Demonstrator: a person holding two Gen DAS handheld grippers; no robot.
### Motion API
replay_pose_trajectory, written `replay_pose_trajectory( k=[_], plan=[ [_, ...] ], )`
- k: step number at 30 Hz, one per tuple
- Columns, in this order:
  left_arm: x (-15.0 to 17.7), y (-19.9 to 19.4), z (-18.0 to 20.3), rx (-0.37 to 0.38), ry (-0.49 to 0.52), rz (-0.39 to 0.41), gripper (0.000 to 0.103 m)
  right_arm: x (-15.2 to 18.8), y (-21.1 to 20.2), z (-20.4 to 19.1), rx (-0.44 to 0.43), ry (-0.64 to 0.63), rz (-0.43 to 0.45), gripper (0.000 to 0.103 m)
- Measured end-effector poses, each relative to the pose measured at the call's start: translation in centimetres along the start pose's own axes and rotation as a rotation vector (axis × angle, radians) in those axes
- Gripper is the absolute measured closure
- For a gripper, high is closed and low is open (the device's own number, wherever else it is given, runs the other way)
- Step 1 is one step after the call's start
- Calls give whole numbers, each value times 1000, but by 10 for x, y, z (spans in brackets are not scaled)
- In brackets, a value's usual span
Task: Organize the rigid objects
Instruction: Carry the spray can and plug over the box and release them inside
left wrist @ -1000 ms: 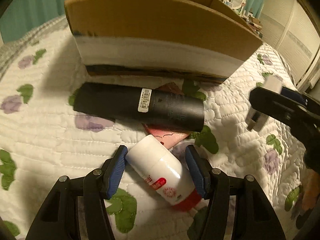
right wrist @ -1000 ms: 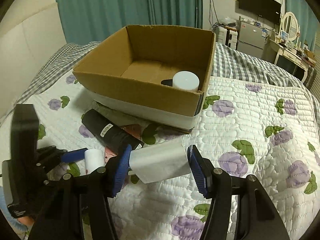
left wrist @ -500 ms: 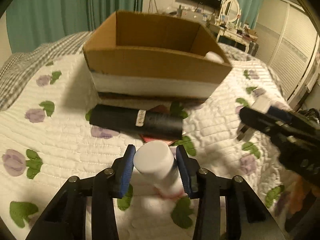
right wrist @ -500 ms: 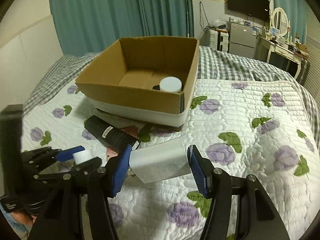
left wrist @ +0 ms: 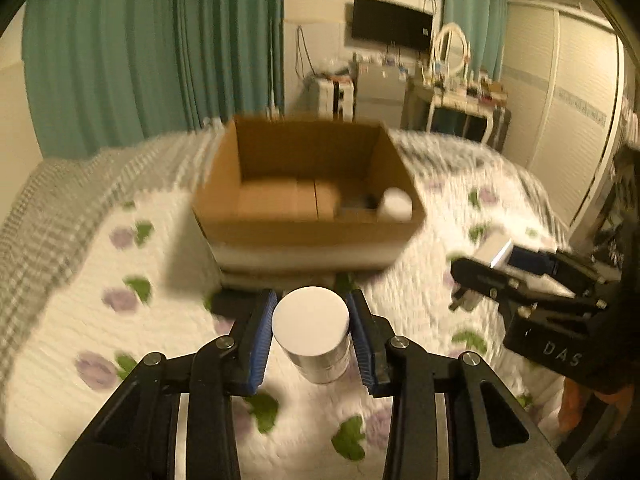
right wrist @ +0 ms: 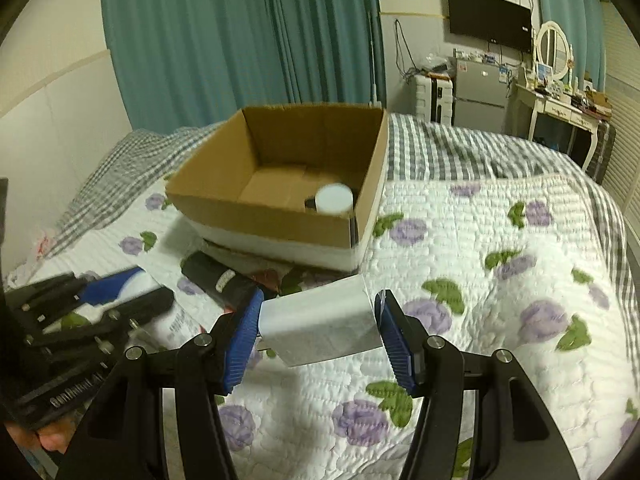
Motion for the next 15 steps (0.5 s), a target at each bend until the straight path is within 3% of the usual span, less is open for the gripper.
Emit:
replay_pose_trajectory(
  k=[7,10,15],
  plan=[
    [-79,-35,-22,-51,-6,154,66,-60,-31,3,11,-44,100,45],
    [-106,-27,-30,-89,-15,181,66,-91,-36,4,10,-48,140,45],
    [-136,17,-40,-103,-11,156,66,-133,-24,2,37,-76,159,45]
  ],
)
Point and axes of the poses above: each gripper's, at about its wrist camera, not at the fingertips, and y roughly the way its jaws point, z to its right, x to its underside, the point moved 6 cm from there along y, roughly the way its jaws point, and after that the axes turned 10 degrees about -z, right-handed, at the moved point
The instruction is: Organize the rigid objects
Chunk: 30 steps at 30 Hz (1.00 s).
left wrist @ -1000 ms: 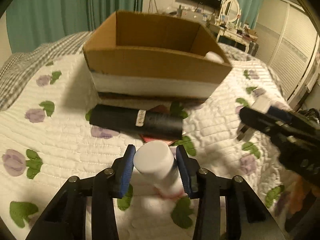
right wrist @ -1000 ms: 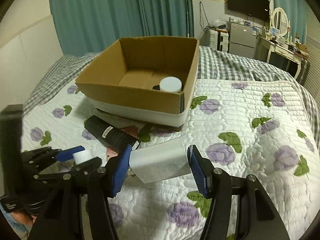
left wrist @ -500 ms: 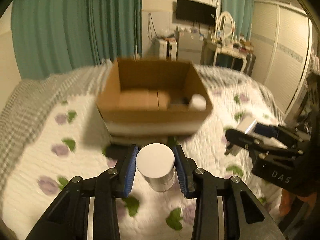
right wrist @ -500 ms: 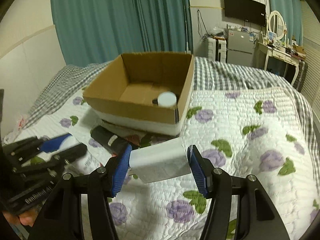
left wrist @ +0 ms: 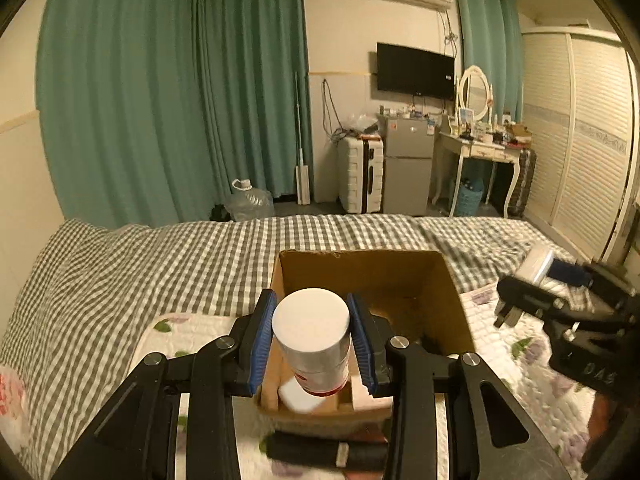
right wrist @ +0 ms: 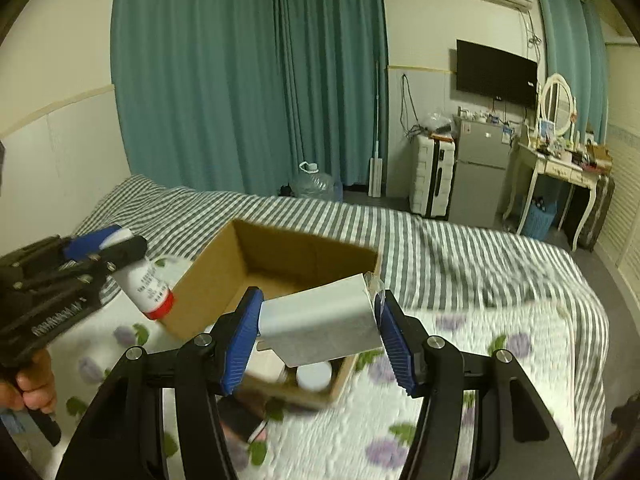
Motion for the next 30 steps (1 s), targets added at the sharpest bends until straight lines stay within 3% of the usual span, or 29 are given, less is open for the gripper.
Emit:
replay_pose_trajectory(
  k=[6,13,16,18,25,30],
  plan=[
    [-7,62,-1,17,23,-42,66,-32,44,7,-7,0,5,45],
    [13,112,-2,31,40,-110,65,-18,97,16,-26,18,-66,45],
    [13,110,-3,34,27,-99,61,-15,110,21,-21,26,-96,45],
    [10,105,-4,33,31,-88,50,-16,111,23,-16,31,-95,45],
    [5,85,-9,20,31,-69,49,-24,110,15,-13,16,-87,45],
    [5,81,-17,14,9,-61,48,-28,135,8,-22,3,-114,45]
  ],
)
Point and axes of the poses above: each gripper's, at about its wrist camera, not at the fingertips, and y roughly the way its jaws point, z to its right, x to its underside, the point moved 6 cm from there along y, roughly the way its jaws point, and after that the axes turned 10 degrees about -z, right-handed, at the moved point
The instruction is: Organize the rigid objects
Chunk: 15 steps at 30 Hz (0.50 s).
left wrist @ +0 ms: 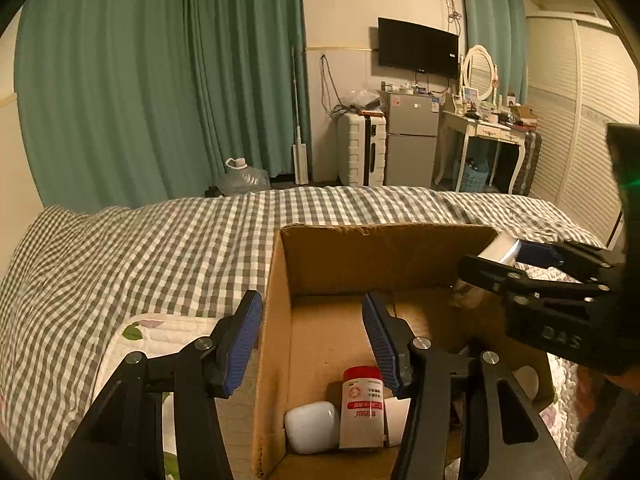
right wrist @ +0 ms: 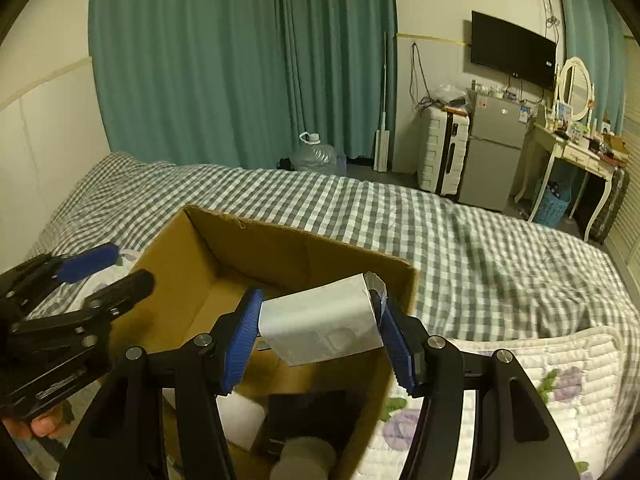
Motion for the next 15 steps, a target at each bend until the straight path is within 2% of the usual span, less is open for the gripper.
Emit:
replay_pose_trajectory(
  k=[1,2,4,10,15],
  plan=[
    [0,-1,-1,-1,-1,3,47,0,2,-1,-8,6,2,43],
    [1,-2,-3,-4,-2,5,47,-2,4,-1,-16,14,11,32],
    [3,-7,-4,-19,2,10,45,-2,-1,2,-14,37,42,22],
    [15,-37,-4,-20,-3,25,42,11,-43,7,-19,53,91,22],
    [52,-62,-9,-33,-7,15,39,39,-87,-2,0,19,131,21]
  ],
)
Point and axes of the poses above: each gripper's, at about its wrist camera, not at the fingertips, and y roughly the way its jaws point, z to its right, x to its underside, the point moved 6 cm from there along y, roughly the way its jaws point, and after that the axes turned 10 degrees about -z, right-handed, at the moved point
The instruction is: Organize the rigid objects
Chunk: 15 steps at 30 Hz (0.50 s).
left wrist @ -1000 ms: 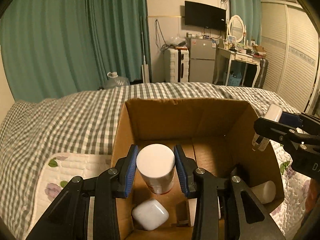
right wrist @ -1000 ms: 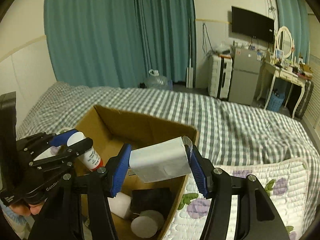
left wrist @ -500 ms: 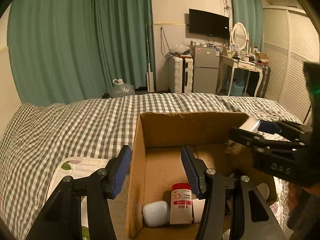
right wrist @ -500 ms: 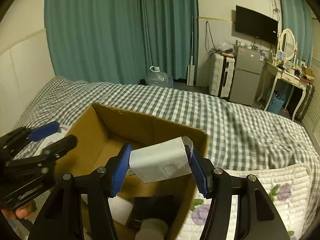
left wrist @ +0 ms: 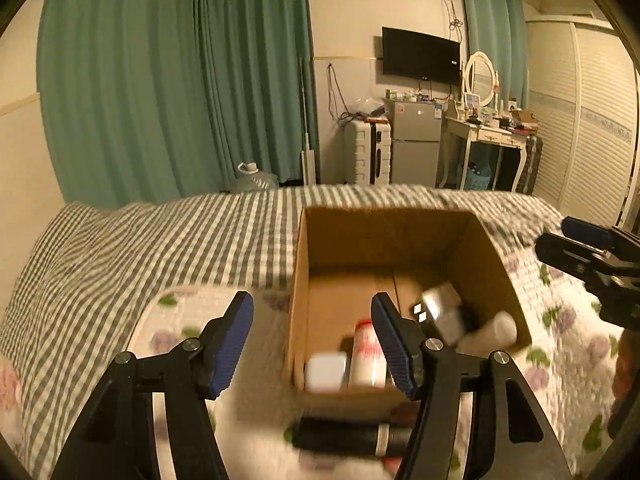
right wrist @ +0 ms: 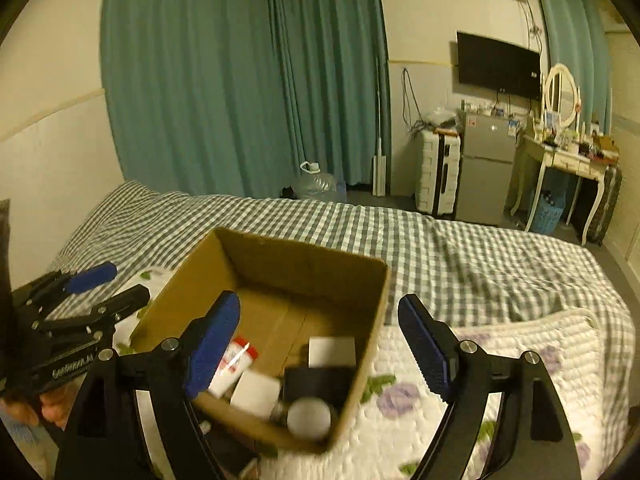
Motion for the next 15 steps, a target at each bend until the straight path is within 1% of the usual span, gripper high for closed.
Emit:
replay_pose_trajectory(
  k=[3,6,7,10,12,15],
  plan=[
    [26,-5,-5,-13,-14,-31,38,29,-15,-11,-9,-21,-9,21],
    [55,-4,-10,-38,-29,-76,38,61,-15,-27,-28,-58,-41,21],
    [63,-3,-12,-45,-27,-87,38,69,-11,-32,-38,-66,-61,21],
    [85,3,-18,-61,-44,-140,38,94,8,-53,-108,-78,-128,21],
    [94,8,-25,-69,-63,-170,38,110,26,-71,-141,-142,-184,21],
    [96,14,-37,-93,-95,-179,38,126,55,-94,-136,-239,-256,22]
  ],
)
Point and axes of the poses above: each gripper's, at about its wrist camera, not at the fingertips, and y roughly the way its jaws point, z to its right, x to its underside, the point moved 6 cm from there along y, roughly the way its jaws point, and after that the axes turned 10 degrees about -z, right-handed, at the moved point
